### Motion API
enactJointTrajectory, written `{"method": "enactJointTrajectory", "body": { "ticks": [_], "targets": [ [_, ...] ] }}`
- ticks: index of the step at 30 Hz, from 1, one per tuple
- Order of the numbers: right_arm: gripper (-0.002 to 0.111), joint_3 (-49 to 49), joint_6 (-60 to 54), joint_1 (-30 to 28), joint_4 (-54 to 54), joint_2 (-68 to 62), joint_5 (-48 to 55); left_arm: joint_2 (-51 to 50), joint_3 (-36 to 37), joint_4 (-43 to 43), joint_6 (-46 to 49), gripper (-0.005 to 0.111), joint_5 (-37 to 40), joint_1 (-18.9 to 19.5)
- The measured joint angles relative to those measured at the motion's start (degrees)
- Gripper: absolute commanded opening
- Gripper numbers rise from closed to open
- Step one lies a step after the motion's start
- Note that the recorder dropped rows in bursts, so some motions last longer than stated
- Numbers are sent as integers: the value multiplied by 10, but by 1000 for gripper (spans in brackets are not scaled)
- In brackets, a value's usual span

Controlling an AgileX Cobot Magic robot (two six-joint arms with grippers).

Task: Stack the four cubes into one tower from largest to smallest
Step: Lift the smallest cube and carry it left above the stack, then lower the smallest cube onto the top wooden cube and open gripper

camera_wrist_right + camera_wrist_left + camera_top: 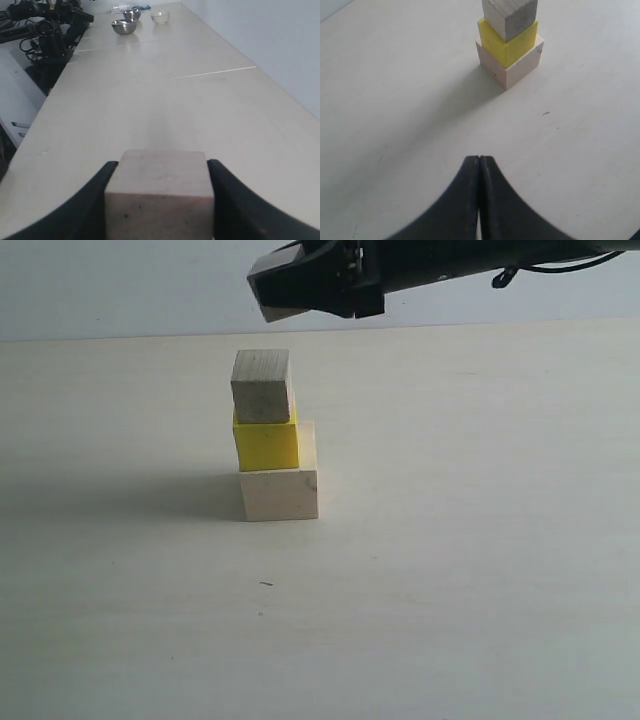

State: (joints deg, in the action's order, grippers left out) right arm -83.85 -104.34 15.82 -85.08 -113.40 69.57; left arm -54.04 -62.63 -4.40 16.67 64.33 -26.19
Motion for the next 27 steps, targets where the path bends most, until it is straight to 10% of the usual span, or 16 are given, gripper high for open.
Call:
{"method": "enactJointTrajectory", "body": {
  "ticks": [27],
  "targets": [
    [0, 83, -154, 28, -59, 13, 0, 0, 0, 4, 2, 0, 0, 0]
  ]
}}
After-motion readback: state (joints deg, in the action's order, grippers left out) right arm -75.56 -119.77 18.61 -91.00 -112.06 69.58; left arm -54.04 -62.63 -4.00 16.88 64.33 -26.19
